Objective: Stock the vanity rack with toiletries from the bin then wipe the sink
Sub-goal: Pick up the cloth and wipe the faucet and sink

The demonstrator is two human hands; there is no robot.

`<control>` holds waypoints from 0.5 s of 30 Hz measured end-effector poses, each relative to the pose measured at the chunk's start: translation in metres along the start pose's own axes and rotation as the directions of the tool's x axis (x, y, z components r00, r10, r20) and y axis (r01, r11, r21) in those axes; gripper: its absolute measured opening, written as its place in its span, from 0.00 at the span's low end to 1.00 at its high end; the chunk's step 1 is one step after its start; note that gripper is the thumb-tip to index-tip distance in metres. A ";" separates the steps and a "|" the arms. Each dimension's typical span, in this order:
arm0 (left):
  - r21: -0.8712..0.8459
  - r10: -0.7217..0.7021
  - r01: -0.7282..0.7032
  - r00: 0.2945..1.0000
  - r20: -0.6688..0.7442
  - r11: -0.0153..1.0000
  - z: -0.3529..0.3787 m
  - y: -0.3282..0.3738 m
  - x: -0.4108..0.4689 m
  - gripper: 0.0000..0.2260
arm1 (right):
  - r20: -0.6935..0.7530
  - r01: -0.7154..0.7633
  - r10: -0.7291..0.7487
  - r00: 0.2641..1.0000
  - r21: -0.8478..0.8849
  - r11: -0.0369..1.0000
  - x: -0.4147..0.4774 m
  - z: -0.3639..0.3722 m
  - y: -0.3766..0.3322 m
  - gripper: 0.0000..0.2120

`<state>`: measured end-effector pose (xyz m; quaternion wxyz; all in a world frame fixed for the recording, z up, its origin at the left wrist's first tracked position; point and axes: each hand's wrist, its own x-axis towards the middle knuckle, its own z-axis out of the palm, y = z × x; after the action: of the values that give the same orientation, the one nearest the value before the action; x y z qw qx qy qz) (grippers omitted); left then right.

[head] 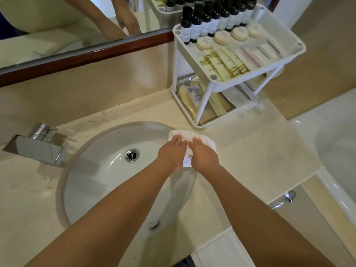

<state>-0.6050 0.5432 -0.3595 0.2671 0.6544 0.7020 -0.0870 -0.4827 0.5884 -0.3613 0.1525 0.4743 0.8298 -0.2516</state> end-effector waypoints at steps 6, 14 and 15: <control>0.027 0.039 -0.040 0.999 0.015 0.999 0.007 0.023 -0.008 0.34 | -0.009 -0.024 0.024 1.000 0.036 0.999 -0.025 0.004 0.016 0.28; 0.113 0.103 -0.102 0.995 -0.006 0.988 0.029 0.044 -0.028 0.34 | -0.016 -0.053 0.055 0.998 0.101 0.993 -0.063 0.021 0.030 0.28; 0.125 0.115 -0.113 0.993 -0.007 0.986 0.032 0.046 -0.032 0.35 | -0.022 -0.054 0.057 0.998 0.115 0.992 -0.069 0.026 0.032 0.29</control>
<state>-0.5517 0.5058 -0.3606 0.2255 0.7094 0.6585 -0.1106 -0.4199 0.5384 -0.3573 0.1218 0.5083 0.8023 -0.2882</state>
